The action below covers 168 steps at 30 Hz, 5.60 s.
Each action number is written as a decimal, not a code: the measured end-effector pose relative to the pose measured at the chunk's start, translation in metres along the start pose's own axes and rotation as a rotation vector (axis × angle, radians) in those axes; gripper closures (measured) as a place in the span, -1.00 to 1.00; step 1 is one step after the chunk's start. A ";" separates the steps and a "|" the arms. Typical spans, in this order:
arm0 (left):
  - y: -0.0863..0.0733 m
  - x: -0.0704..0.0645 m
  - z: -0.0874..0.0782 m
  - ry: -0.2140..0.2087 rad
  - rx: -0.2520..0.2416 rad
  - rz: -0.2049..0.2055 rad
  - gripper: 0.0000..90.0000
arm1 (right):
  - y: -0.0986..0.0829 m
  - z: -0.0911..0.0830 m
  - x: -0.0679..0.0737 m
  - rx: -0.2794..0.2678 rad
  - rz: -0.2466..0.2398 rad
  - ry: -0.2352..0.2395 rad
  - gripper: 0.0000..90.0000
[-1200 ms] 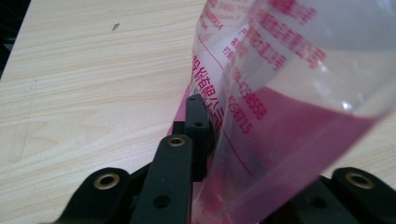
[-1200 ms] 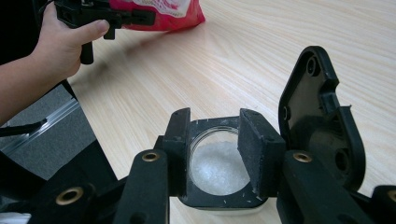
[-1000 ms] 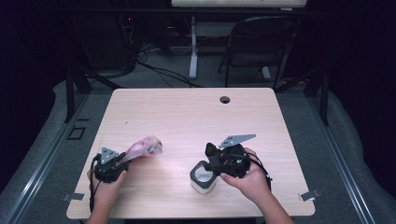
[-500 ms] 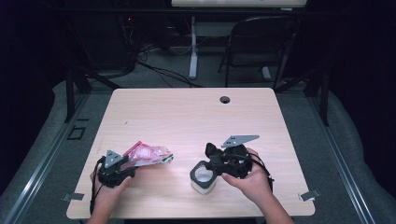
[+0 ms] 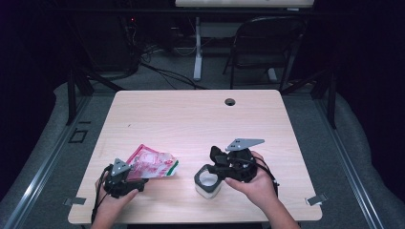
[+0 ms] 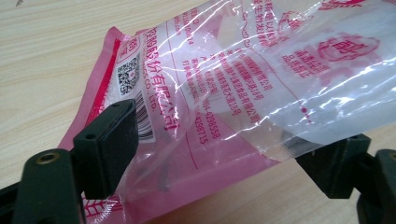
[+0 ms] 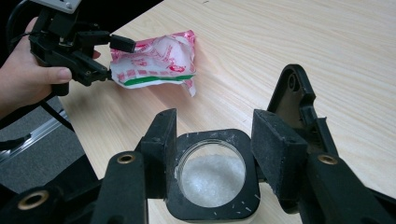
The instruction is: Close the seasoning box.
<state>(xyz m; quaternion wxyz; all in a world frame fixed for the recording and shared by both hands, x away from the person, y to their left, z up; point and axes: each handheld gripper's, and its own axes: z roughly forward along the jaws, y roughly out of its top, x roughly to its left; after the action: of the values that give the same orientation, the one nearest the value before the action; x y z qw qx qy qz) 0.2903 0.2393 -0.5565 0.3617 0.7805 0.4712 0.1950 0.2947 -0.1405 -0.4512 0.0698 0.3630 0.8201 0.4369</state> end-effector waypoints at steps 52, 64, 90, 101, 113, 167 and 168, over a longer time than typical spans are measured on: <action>0.007 -0.041 -0.018 -0.100 -0.066 0.057 -0.28 | -0.012 -0.046 -0.018 -0.012 0.028 -0.091 0.74; 0.008 -0.038 -0.020 -0.090 -0.084 0.046 -0.15 | -0.011 -0.050 -0.031 -0.008 0.052 -0.110 0.99; 0.007 -0.036 -0.020 -0.085 -0.098 0.034 -0.12 | -0.005 -0.023 -0.060 0.027 0.109 -0.147 1.00; 0.007 -0.036 -0.020 -0.081 -0.098 0.031 -0.12 | -0.001 -0.018 -0.057 0.030 0.101 -0.134 1.00; 0.007 -0.037 -0.019 -0.081 -0.095 0.036 -0.12 | 0.003 -0.013 -0.048 0.029 0.086 -0.116 1.00; 0.007 -0.035 -0.020 -0.073 -0.101 0.022 -0.12 | 0.003 -0.004 -0.018 0.028 0.016 -0.068 1.00; 0.007 -0.035 -0.020 -0.074 -0.103 0.022 -0.12 | 0.003 -0.005 -0.018 0.033 0.013 -0.069 1.00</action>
<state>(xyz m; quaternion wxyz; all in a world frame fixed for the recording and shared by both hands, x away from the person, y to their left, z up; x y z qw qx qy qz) 0.2649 0.2143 -0.5367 0.4164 0.7726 0.4383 0.1940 0.3072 -0.1543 -0.4492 0.0894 0.3843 0.8218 0.4111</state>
